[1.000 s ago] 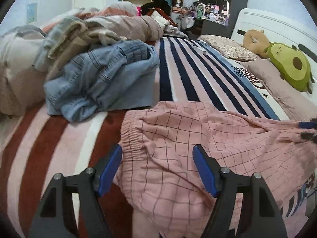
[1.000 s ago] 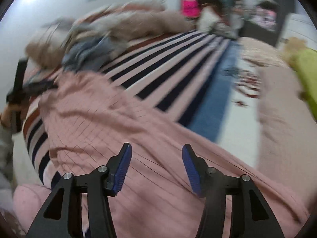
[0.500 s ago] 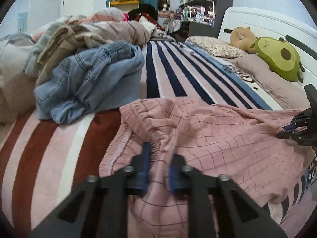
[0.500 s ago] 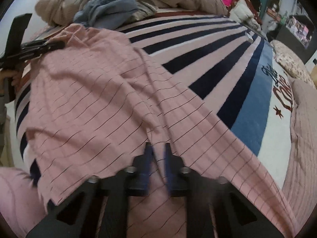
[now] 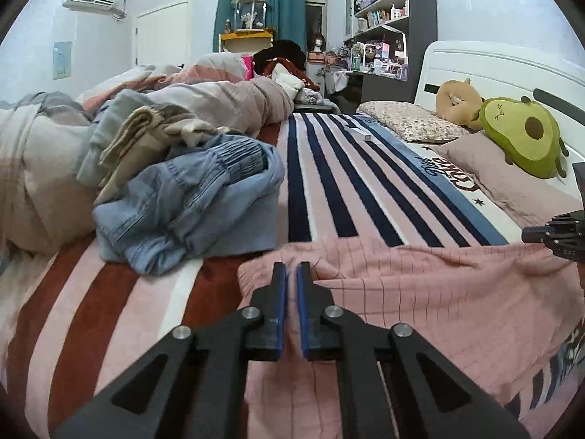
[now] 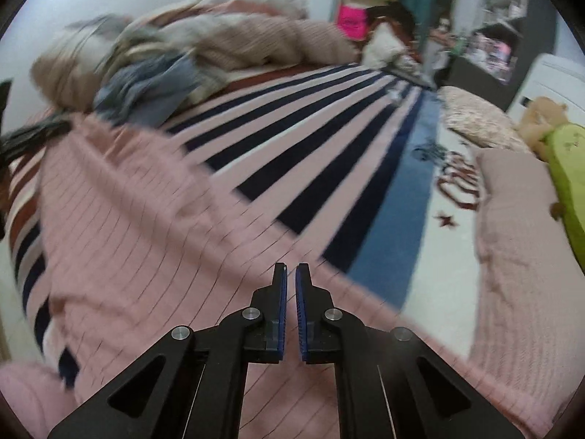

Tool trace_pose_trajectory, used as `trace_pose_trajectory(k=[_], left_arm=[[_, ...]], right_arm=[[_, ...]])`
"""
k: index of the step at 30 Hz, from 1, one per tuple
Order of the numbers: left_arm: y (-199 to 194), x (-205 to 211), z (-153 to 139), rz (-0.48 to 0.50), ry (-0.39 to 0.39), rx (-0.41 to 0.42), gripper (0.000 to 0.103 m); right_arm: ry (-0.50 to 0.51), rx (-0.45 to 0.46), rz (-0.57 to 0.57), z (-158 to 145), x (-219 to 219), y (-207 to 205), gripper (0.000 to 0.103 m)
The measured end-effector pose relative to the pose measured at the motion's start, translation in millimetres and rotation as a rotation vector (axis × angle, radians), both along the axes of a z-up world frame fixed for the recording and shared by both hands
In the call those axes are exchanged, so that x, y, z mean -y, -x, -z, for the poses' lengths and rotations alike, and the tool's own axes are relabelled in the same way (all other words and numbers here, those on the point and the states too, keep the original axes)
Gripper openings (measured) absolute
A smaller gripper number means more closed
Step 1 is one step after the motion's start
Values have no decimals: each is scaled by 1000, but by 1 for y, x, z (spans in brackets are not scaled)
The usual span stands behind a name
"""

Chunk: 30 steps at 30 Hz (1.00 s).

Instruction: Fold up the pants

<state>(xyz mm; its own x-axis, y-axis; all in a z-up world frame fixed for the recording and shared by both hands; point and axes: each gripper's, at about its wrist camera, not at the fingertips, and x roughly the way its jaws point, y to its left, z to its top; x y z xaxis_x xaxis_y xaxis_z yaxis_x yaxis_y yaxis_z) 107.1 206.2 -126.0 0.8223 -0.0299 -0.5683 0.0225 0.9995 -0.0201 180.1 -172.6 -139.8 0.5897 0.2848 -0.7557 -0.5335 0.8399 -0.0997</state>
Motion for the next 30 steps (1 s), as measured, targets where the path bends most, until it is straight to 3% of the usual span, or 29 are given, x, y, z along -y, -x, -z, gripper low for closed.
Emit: trace_pose_trajectory(k=[3,4,6,7,9,12,13,15,17,18,19,20,23,30], left_arm=[[-17,0,6,9,-14,-50,4],[-22,-1,10,22,-7,-69,9],[-29,-2,17,45,22,-108,48],[-32,-3,22,56,45,-116,73],[-38,1,31,86,67,-145,74],[-43,12,39,126,66,-149,74],[-44,16,40,129,58,-149,71],[-44,24,40,131,31,-151,54],[-43,30,39,136,12,-155,26],[-41,32,39,145,11,-158,21],[-41,34,38,149,10,-162,8],[-40,35,37,155,10,-164,3],[-28,37,23,143,1,-89,2],[-30,36,-14,60,-52,35,1]], right_arm=[[-15,-44,-16,3,1,-13,1],[-32,-104,-59,9,0,-16,4],[-38,-176,-107,20,-5,-18,8],[-32,-202,-133,29,-10,-18,25],[-2,-202,-160,39,-18,-16,44],[71,-220,-215,57,-30,-14,51],[78,-224,-221,60,-32,-12,52],[86,-222,-232,61,-33,-8,51],[92,-223,-252,58,-31,1,37],[101,-219,-260,58,-32,6,24],[115,-217,-272,57,-33,12,11],[125,-217,-278,57,-33,17,6],[150,-164,-275,54,-32,32,1],[63,-22,-128,16,-16,18,0]])
